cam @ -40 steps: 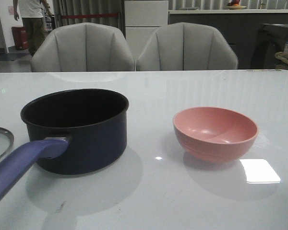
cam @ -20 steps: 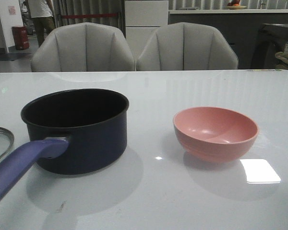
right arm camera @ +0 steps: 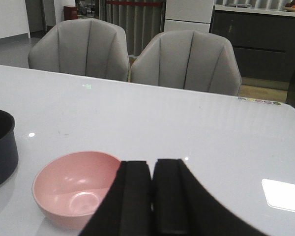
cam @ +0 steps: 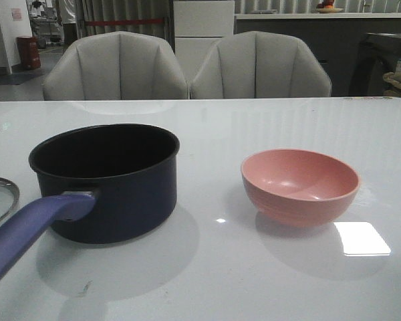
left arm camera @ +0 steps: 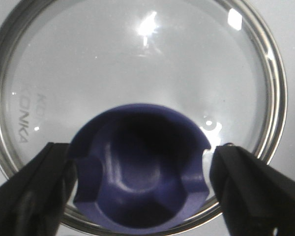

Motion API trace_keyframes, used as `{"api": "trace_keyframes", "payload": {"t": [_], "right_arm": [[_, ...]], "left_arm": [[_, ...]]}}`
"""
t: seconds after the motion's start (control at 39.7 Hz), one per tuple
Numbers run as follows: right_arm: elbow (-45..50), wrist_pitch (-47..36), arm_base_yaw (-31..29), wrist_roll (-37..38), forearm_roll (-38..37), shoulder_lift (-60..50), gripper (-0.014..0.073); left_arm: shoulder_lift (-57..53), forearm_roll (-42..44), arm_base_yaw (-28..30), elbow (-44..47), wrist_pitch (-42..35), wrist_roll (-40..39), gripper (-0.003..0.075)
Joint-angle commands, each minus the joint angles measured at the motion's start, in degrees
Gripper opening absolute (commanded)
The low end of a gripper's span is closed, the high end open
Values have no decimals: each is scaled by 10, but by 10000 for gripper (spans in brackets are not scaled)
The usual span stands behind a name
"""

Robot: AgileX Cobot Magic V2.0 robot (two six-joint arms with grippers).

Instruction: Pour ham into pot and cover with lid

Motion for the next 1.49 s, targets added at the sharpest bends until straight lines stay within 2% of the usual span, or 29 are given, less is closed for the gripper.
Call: {"api": "trace_keyframes", "payload": {"t": [0.0, 0.28, 0.38, 0.55, 0.81, 1.46], "right_arm": [[-15, -43, -4, -1, -1, 5, 137], [-15, -43, -4, -1, -1, 5, 137], [-15, -43, -4, -1, -1, 5, 137], [-15, -43, -4, -1, -1, 5, 137], [-15, -43, -4, -1, -1, 5, 137], [-15, -43, -4, -1, -1, 5, 137]], "left_arm": [[-22, -8, 3, -18, -6, -1, 518], [-6, -20, 22, -18, -9, 6, 510], [-6, -21, 22, -18, -17, 26, 484], [-5, -24, 22, -18, -17, 35, 364], [-5, -19, 22, -18, -22, 43, 107], [-22, -4, 22, -18, 11, 74, 113]]}}
